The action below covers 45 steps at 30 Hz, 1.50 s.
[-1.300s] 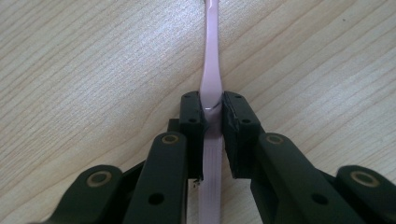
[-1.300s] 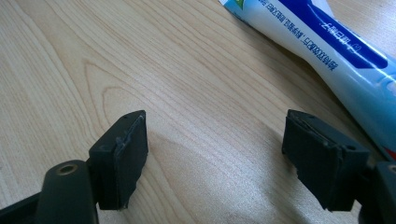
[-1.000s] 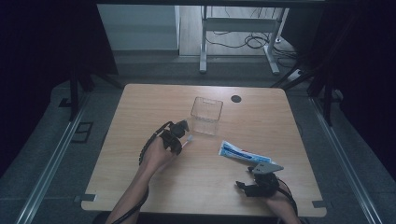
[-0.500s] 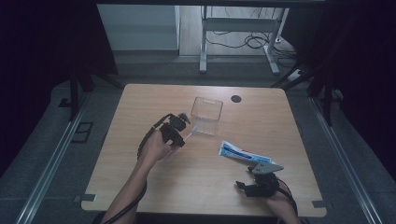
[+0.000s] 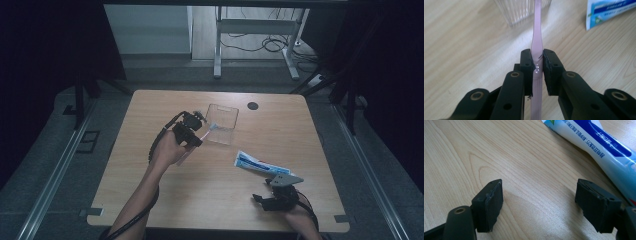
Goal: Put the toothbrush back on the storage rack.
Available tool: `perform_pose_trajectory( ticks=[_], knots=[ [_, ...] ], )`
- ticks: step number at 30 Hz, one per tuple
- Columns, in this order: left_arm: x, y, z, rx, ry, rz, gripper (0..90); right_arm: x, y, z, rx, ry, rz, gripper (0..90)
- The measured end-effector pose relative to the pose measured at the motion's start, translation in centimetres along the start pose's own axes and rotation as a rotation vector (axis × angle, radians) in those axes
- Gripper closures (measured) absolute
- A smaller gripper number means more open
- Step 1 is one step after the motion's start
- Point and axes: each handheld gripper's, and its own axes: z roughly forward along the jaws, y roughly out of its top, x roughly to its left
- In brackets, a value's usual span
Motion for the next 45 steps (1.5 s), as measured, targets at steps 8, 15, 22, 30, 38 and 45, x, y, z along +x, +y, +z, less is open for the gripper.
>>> perform_pose_trajectory(
  ticks=[8, 15, 22, 30, 38, 45],
  knots=[
    [0.2, 1.5, -1.1, -0.083, -0.004, 0.002, 78.8, 0.0, 0.0, 0.0, 0.000, 0.000, 0.001, 22.5],
    [0.5, 2.6, -1.4, -0.129, -0.018, -0.002, 78.8, 0.0, 0.0, 0.0, 0.000, 0.000, 0.000, 22.4],
    [1.0, 4.0, -1.6, -0.194, -0.025, -0.020, 78.8, 0.0, 0.0, 0.0, 0.000, 0.000, -0.003, 22.3],
    [1.2, 5.5, -1.5, -0.242, -0.030, -0.032, 78.8, 0.0, 0.0, 0.0, 0.000, 0.001, -0.005, 22.1],
    [1.6, 6.7, -1.4, -0.304, -0.022, -0.058, 78.8, 0.0, 0.0, 0.0, 0.001, 0.003, -0.007, 21.9],
    [1.9, 7.7, -1.3, -0.349, -0.001, -0.079, 78.8, -0.1, 0.0, 0.0, 0.001, 0.005, -0.008, 21.9]
  ],
)
